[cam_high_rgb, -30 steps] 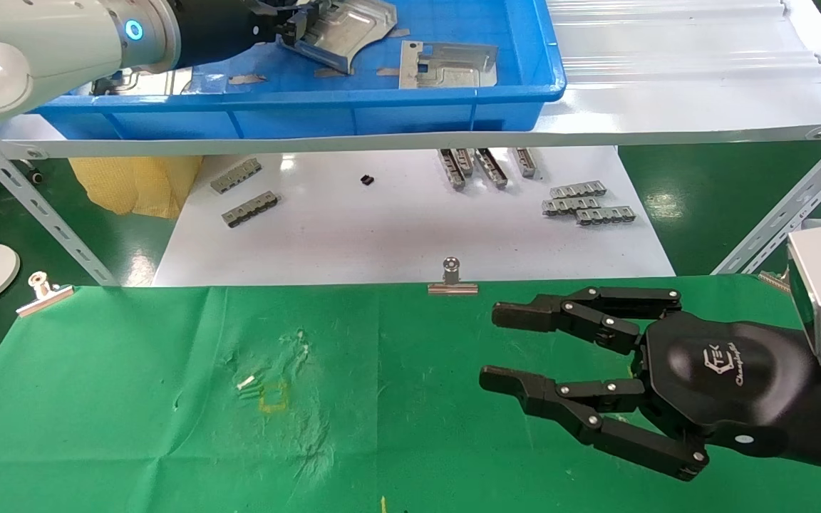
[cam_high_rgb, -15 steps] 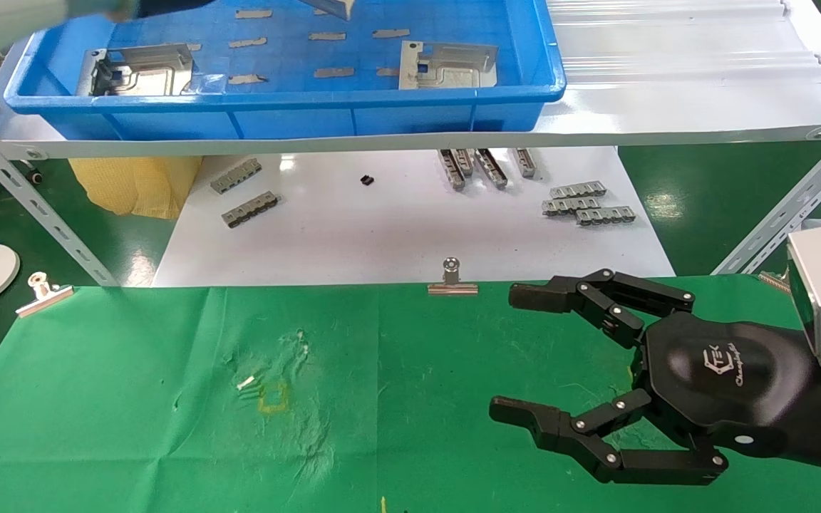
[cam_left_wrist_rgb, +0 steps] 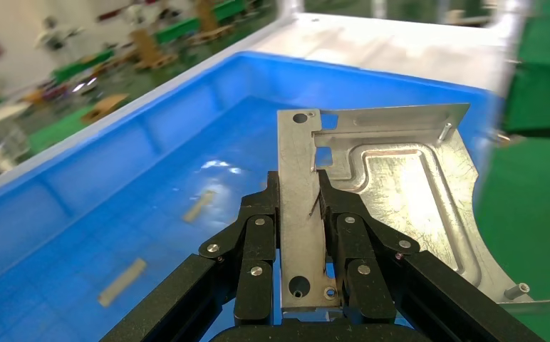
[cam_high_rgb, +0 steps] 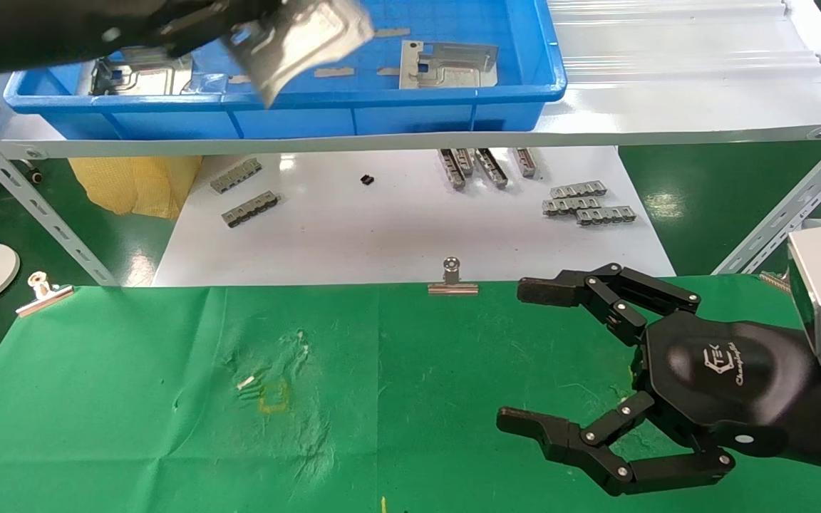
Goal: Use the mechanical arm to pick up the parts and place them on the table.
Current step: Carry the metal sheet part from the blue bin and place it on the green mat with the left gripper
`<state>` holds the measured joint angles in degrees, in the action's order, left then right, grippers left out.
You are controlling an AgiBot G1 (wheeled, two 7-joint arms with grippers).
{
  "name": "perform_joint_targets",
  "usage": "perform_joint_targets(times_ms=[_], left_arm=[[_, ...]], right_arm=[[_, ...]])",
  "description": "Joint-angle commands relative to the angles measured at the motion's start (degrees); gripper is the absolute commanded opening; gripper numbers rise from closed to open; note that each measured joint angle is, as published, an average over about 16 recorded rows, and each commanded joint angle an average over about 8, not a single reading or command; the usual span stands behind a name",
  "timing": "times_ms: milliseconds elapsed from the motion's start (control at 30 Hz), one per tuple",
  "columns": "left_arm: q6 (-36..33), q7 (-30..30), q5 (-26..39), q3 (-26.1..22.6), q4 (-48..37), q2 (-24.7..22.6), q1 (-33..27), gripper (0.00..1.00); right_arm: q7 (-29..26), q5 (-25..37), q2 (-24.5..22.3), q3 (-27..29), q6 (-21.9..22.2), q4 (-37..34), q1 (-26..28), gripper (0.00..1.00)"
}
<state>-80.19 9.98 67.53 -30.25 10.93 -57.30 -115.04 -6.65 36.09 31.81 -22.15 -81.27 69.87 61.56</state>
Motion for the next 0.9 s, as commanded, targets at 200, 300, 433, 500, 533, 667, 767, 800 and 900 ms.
perform_joint_targets(times_ms=[200,300,433,500,533,667,767,800,900], left_arm=[[-11.4,9.2,-2.2,-0.6,4.0,7.8,4.4,0.0],[-11.6,12.8,-3.8,-2.0,7.8,10.3,8.4,0.0],[-11.3,18.0,-5.3,-4.6,11.7,12.1,14.3,0.0],[-10.9,20.9,-5.3,-6.2,12.5,12.1,17.0,0.0],[-10.7,22.5,-5.1,-6.9,12.6,11.9,18.1,0.0],[-9.0,29.7,-3.2,-9.1,11.1,10.4,21.1,0.0],[-8.1,34.5,-1.7,-10.1,8.9,9.3,21.8,0.0],[-8.0,35.8,-1.3,-10.3,8.1,9.0,21.8,0.0],[-8.0,38.0,-0.3,-10.9,5.6,7.9,21.8,0.0]], right_arm=[[0.0,0.0,0.0,0.0,0.0,0.0,0.0,1.0],[0.0,0.0,0.0,0.0,0.0,0.0,0.0,1.0],[0.0,0.0,0.0,0.0,0.0,0.0,0.0,1.0],[0.0,0.0,0.0,0.0,0.0,0.0,0.0,1.0],[0.0,0.0,0.0,0.0,0.0,0.0,0.0,1.0],[0.0,0.0,0.0,0.0,0.0,0.0,0.0,1.0],[0.0,0.0,0.0,0.0,0.0,0.0,0.0,1.0],[0.0,0.0,0.0,0.0,0.0,0.0,0.0,1.0],[0.0,0.0,0.0,0.0,0.0,0.0,0.0,1.0]])
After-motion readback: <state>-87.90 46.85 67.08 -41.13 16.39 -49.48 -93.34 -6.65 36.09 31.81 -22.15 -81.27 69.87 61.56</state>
